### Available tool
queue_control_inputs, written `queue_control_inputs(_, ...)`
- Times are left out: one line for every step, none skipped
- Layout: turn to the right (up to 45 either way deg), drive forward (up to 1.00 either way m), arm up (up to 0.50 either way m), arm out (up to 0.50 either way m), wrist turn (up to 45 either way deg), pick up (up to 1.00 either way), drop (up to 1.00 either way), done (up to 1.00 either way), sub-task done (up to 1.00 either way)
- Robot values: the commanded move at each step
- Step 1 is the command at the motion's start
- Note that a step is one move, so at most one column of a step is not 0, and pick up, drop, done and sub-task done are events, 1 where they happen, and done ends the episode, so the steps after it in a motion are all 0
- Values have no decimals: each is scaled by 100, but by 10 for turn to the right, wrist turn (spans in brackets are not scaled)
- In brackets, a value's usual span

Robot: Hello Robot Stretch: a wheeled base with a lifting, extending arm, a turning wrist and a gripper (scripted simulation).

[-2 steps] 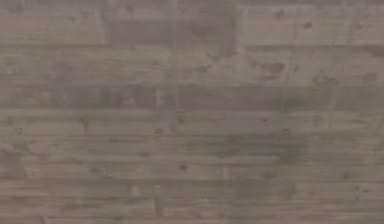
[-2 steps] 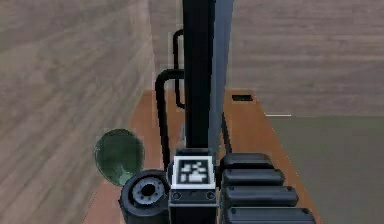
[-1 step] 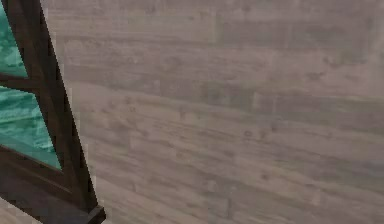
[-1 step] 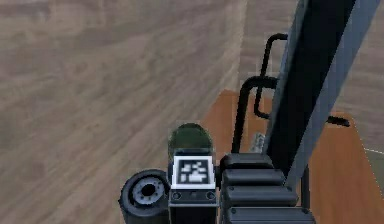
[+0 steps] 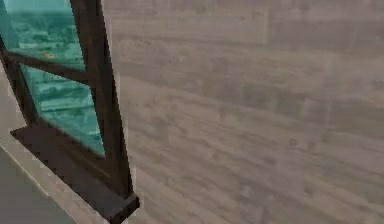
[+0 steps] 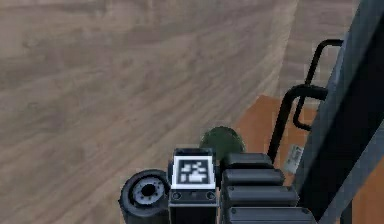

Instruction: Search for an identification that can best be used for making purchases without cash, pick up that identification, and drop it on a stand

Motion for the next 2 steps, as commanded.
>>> queue_control_inputs(-60,0,0,0,0,0,0,0,0)
queue_control_inputs(-30,0,0,0,0,0,0,0,0)
